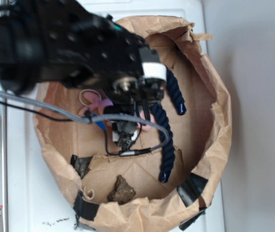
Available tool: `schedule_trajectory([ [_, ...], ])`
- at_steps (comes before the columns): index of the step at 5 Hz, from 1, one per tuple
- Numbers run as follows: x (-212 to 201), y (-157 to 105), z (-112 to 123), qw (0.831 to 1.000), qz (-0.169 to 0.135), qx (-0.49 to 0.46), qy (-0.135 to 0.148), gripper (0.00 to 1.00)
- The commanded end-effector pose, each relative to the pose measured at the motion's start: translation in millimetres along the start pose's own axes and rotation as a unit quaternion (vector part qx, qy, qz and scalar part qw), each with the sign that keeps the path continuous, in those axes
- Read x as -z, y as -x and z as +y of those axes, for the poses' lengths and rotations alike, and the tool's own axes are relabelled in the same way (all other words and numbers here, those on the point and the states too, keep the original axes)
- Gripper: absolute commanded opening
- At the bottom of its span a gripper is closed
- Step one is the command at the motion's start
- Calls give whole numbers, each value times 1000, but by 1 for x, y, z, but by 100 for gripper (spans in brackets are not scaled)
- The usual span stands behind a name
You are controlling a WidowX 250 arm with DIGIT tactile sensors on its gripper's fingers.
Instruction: Grab the pink bunny.
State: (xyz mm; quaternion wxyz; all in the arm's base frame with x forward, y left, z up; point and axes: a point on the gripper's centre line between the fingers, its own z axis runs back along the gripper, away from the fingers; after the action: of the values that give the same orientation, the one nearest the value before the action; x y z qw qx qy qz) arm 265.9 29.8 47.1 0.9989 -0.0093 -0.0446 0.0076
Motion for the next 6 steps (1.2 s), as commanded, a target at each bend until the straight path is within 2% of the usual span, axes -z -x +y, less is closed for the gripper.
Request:
schedule_trajectory([
  [1, 43, -3, 11, 1000, 5, -9, -15, 100],
  [2, 62, -3, 32, 998, 38, -7, 47, 64],
  [3, 52, -4, 39, 998, 31, -3, 52, 0],
  [4, 22, -8, 31, 1000, -4, 9, 24, 0],
  [5, -27, -7, 23, 999, -35, 6, 38, 0],
  [6, -78, -3, 18, 998, -38, -10, 58, 0],
])
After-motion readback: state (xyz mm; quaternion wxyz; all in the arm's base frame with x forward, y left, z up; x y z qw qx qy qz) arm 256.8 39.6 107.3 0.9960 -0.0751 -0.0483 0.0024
